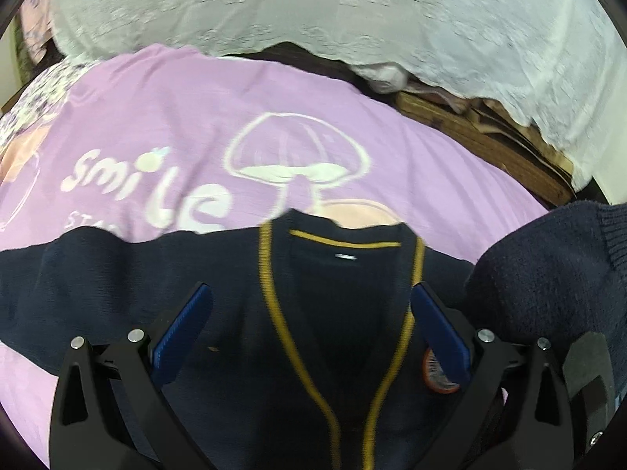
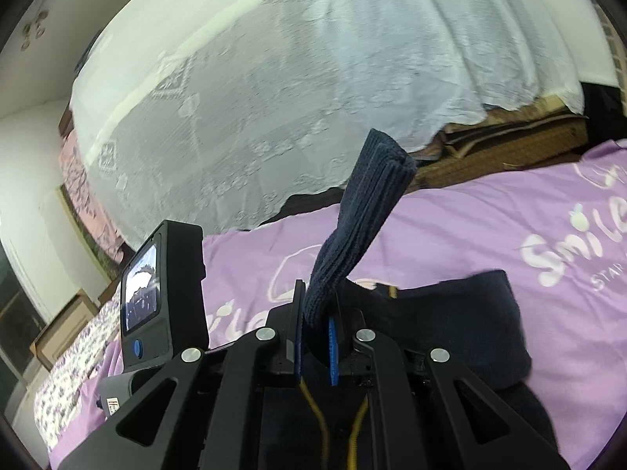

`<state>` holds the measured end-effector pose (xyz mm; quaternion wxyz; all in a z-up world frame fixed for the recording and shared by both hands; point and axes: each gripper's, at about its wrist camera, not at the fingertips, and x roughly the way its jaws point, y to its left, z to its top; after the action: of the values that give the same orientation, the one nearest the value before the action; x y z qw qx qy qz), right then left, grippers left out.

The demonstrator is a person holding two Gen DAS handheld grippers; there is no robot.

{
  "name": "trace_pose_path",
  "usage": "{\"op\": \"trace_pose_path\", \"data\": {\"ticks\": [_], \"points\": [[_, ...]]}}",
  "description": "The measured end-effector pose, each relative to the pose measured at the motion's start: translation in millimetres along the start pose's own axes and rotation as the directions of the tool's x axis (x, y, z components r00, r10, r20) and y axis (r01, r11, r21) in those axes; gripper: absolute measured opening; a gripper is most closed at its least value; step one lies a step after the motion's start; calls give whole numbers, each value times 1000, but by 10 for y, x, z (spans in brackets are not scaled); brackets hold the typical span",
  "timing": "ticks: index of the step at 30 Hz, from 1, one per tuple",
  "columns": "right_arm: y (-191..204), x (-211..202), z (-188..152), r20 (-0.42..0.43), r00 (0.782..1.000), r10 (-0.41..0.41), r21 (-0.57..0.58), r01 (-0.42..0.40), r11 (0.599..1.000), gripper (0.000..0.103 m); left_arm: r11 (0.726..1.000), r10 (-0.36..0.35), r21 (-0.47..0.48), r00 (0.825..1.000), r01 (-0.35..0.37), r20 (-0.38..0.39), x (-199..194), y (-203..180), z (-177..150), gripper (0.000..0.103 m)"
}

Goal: Fold small clothes

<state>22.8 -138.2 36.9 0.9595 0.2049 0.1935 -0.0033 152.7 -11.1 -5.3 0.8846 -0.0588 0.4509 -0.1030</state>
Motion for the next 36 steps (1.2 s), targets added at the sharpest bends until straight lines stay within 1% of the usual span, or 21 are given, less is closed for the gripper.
{"op": "trace_pose_path", "data": {"ticks": [9,13,17,19,20,22,23,24,25,26,28,29,30,33,36], "points": [[322,201,-161,-57,998,9,-78,-14,997,11,998,41,-43,999,-41,-11,47,433,-46,99],[353,328,-257,-92,996,-1,-100,-9,995,12,996,72,-53,997,-73,-20,124,578,-137,99],[316,490,-388,-147,989,-34,-121,16,993,12,992,105,-65,994,-107,-22,198,729,-214,99],[290,601,-468,-205,978,-35,-124,9,992,13,991,82,-104,996,-84,-19,179,870,-235,99],[290,641,-499,-223,974,-35,-131,6,991,13,987,61,-149,998,-62,-11,123,984,-234,99],[310,711,-582,-263,964,-32,-149,-8,989,13,977,90,-196,996,-84,22,15,1093,-229,99],[324,738,-616,-281,959,-31,-156,-14,988,16,972,111,-212,993,-97,51,-69,1154,-217,99],[340,782,-669,-318,948,-24,-164,-30,986,20,971,114,-219,991,-96,71,-146,1198,-202,99],[357,796,-707,-334,942,-21,-167,-37,985,31,970,111,-223,991,-91,77,-176,1221,-193,99],[370,833,-760,-369,929,-18,-174,-49,984,41,970,97,-233,992,-75,85,-225,1251,-187,99],[402,881,-839,-428,904,-9,-180,-75,981,48,970,70,-237,994,-47,88,-274,1241,-187,99],[406,880,-862,-445,896,-4,-181,-86,980,50,972,65,-230,994,-43,88,-283,1231,-187,99],[411,856,-865,-446,895,2,-180,-92,979,51,977,62,-211,994,-41,90,-297,1181,-194,99],[374,703,-798,-424,905,39,-145,-110,983,51,984,58,-173,994,-42,91,-309,1094,-218,99],[302,555,-736,-405,914,34,-147,-102,984,51,987,47,-158,996,-34,82,-292,1036,-232,99]]}}
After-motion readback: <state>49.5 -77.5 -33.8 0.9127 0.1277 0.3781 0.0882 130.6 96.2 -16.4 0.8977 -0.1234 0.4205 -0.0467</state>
